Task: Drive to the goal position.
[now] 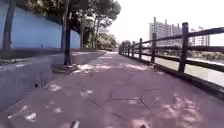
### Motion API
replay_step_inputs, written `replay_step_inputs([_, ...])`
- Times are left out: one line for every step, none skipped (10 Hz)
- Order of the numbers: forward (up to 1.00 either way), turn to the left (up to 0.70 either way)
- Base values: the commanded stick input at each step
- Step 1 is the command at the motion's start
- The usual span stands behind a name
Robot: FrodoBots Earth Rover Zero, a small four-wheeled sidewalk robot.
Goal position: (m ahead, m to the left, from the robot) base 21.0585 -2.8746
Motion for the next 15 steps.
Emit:
replay_step_inputs([1.00,0.00])
replay_step_inputs([1.00,0.00])
replay_step_inputs([1.00,0.00])
replay_step_inputs([1.00,0.00])
replay_step_inputs([1.00,0.00])
replay_step_inputs([1.00,0.00])
replay_step_inputs([1.00,0.00])
replay_step_inputs([1.00,0.00])
replay_step_inputs([1.00,0.00])
replay_step_inputs([1.00,0.00])
replay_step_inputs([1.00,-0.40])
replay_step_inputs([1.00,-0.40])
replay_step_inputs([1.00,-0.25])
replay_step_inputs([1.00,0.00])
replay_step_inputs([1.00,0.00])
